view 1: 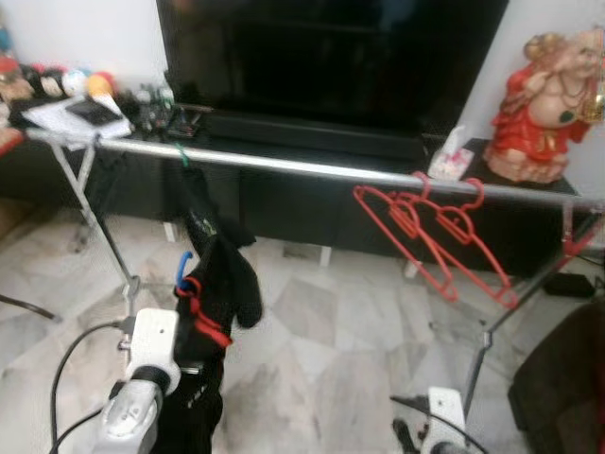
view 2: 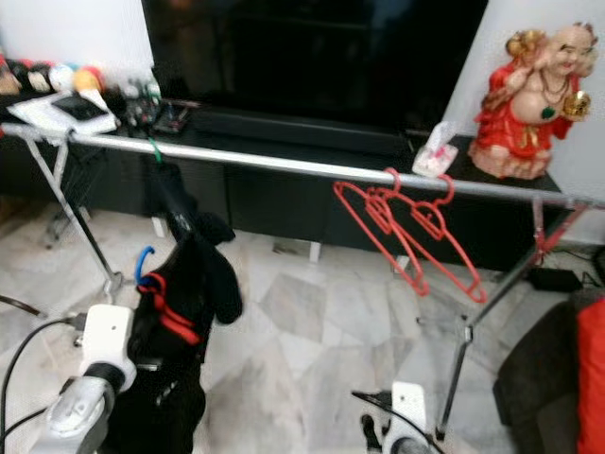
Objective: Hang hanger
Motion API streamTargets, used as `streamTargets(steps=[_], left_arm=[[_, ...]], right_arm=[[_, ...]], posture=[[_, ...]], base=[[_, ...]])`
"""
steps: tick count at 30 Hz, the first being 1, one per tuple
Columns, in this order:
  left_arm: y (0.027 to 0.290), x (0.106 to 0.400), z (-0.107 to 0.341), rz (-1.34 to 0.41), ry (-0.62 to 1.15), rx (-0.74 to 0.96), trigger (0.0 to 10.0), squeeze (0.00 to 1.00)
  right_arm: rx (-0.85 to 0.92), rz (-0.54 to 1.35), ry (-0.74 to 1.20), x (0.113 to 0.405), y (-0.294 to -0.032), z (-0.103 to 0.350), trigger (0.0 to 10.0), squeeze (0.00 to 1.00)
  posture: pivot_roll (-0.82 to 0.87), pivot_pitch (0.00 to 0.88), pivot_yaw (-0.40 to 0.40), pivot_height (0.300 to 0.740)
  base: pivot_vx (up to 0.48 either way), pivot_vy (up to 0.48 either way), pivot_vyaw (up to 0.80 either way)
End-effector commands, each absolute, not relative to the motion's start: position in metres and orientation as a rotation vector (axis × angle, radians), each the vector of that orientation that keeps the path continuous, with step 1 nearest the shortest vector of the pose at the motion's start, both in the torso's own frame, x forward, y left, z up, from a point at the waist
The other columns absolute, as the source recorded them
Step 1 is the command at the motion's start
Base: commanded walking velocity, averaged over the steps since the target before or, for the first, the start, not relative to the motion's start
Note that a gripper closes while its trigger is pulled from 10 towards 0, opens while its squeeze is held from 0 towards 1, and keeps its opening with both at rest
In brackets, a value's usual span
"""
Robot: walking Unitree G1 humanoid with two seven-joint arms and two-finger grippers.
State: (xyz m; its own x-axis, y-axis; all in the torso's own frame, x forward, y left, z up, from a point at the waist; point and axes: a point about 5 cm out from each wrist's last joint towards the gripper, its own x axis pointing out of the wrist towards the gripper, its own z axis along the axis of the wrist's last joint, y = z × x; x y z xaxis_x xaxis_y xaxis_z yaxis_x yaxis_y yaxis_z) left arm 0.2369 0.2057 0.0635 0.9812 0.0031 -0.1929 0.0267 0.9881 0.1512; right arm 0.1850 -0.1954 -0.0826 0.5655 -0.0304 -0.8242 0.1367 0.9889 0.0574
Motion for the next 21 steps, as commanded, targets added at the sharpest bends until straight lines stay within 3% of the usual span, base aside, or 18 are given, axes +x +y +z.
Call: streamTargets(steps=[1, 7, 21], left_arm=[[0.1972, 0.2404, 0.0706, -0.038, 0.156, 0.151, 10.0, 0.0], [0.1939, 0.2396, 0.0694, -0.048, 0.159, 0.147, 10.0, 0.0], [0.1922, 0.2414, 0.0694, -0.038, 0.154, 0.13, 10.0, 0.0]], right_arm=[[0.106, -0.115, 0.965, 0.1839, -0.2029, -0.0819, 10.0, 0.0], [0.106, -0.111, 0.967, 0.1837, -0.2026, -0.082, 10.0, 0.0], [0.102, -0.099, 0.968, 0.1835, -0.2024, -0.0821, 10.0, 0.0]], posture=[[-0.03, 0.0, -0.05, 0.74], [-0.03, 0.0, -0.051, 0.74], [-0.03, 0.0, -0.05, 0.74]], base=[[0.0, -0.255, 0.0], [0.0, -0.251, 0.0], [0.0, 0.0, 0.0]])
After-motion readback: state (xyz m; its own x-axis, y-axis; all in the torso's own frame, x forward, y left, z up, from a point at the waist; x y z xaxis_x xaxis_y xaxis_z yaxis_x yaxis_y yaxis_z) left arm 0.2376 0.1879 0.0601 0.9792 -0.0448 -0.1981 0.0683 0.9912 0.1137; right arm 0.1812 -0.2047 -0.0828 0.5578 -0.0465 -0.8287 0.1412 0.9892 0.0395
